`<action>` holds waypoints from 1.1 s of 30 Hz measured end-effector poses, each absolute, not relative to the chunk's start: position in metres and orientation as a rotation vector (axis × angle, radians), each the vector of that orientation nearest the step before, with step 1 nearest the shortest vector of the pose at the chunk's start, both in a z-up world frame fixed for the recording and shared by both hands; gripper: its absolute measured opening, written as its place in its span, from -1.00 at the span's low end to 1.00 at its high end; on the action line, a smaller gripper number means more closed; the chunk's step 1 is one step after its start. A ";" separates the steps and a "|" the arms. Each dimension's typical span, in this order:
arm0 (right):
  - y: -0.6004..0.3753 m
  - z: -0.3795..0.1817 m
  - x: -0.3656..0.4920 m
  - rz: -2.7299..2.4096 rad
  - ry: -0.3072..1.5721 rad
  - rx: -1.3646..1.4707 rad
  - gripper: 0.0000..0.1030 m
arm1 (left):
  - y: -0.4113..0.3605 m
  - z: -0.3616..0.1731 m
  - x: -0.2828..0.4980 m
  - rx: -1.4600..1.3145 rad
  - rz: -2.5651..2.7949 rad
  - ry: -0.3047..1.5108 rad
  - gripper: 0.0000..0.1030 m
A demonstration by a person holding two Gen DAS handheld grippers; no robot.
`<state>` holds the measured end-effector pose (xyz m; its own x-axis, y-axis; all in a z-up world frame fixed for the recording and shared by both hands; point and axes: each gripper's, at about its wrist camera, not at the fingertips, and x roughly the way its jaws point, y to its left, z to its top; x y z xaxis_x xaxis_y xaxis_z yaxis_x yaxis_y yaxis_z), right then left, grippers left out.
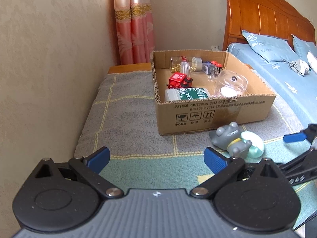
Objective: Organize rigid objects
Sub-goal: 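Move both tools back toward the grey toy figure and blue egg case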
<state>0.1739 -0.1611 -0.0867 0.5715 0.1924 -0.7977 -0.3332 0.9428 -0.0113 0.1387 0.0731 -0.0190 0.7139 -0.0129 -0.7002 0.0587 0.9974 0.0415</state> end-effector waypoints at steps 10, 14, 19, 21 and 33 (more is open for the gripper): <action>-0.151 -0.102 0.185 0.287 0.829 -0.155 1.00 | 0.066 -0.025 0.148 0.062 -0.074 0.801 0.95; -0.157 -0.102 0.183 0.296 0.818 -0.155 1.00 | 0.059 -0.027 0.155 0.038 -0.110 0.814 0.95; -0.179 -0.102 0.181 0.233 0.800 -0.121 1.00 | 0.037 -0.032 0.167 0.048 -0.194 0.824 0.95; -0.186 -0.102 0.181 0.222 0.800 -0.115 1.00 | 0.026 -0.036 0.173 0.061 -0.239 0.821 0.95; -0.191 -0.105 0.180 0.225 0.761 -0.113 1.00 | -0.012 -0.071 0.198 0.095 -0.300 0.895 0.95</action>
<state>0.1795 -0.1911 -0.1053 0.7016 0.1610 -0.6942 -0.2427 0.9699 -0.0205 0.1983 -0.0119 -0.0711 0.5871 -0.2173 -0.7798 0.2965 0.9541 -0.0427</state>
